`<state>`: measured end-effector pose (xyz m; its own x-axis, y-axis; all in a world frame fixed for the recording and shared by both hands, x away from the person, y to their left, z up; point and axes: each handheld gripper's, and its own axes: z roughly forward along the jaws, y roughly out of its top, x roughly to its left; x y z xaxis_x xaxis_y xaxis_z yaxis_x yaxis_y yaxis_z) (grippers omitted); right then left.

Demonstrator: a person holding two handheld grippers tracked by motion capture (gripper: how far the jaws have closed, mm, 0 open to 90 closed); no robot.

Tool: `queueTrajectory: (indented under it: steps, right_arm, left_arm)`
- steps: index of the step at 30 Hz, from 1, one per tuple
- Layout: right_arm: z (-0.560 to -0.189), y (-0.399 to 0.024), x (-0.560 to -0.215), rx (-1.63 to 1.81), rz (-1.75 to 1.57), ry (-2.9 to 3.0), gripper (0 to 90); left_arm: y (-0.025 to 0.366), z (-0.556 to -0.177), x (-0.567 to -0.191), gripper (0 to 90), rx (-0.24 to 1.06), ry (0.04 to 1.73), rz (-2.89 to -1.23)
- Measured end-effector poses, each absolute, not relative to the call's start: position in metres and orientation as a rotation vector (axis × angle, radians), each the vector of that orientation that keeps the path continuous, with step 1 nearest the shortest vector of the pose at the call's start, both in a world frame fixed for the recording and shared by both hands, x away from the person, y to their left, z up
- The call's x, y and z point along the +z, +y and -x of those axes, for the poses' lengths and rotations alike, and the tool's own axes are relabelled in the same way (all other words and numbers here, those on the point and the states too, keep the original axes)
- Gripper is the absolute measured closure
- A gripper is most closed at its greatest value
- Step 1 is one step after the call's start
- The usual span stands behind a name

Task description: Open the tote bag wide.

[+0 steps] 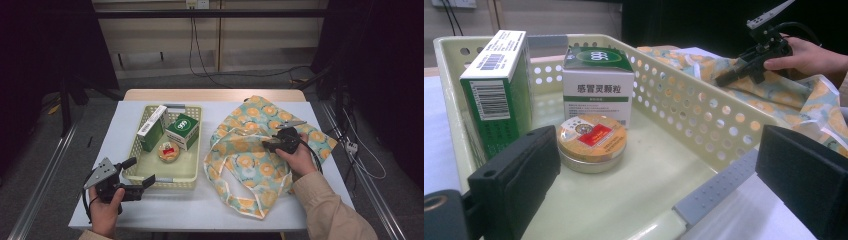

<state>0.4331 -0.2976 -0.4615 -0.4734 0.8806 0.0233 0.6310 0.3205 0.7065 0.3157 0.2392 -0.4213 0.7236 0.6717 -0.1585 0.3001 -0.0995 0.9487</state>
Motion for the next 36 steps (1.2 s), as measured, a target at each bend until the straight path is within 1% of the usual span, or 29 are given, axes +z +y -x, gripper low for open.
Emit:
queueTrajectory:
  steps: [1, 5, 9, 13, 17, 23, 36]
  right_arm:
    - [-0.434, -0.299, -0.461, 0.936, -1.347, 2.218, 57.9]
    - [-0.437, -0.302, -0.459, 0.924, -1.359, 2.227, 67.4]
    - [-0.440, -0.301, -0.458, 0.909, -1.353, 2.248, 78.9]
    - [-0.441, -0.297, -0.456, 0.892, -1.334, 2.277, 85.9]
    - [-0.442, -0.297, -0.454, 0.884, -1.335, 2.299, 88.9]
    - [-0.442, -0.299, -0.448, 0.909, -1.359, 2.342, 89.6]
    - [-0.433, -0.294, -0.408, 0.984, -1.272, 2.390, 89.7]
  left_arm:
    - [0.238, -0.316, -0.421, 3.8, 0.371, 0.785, -1.691]
    - [0.237, -0.316, -0.421, 3.8, 0.373, 0.782, -1.697]
    - [0.238, -0.316, -0.420, 3.8, 0.374, 0.785, -1.693]
    - [0.238, -0.315, -0.420, 3.8, 0.376, 0.785, -1.690]
    - [0.239, -0.315, -0.418, 3.8, 0.380, 0.785, -1.683]
    - [0.239, -0.315, -0.417, 3.8, 0.381, 0.779, -1.685]
    - [0.234, -0.316, -0.409, 3.8, 0.371, 0.777, -1.679]
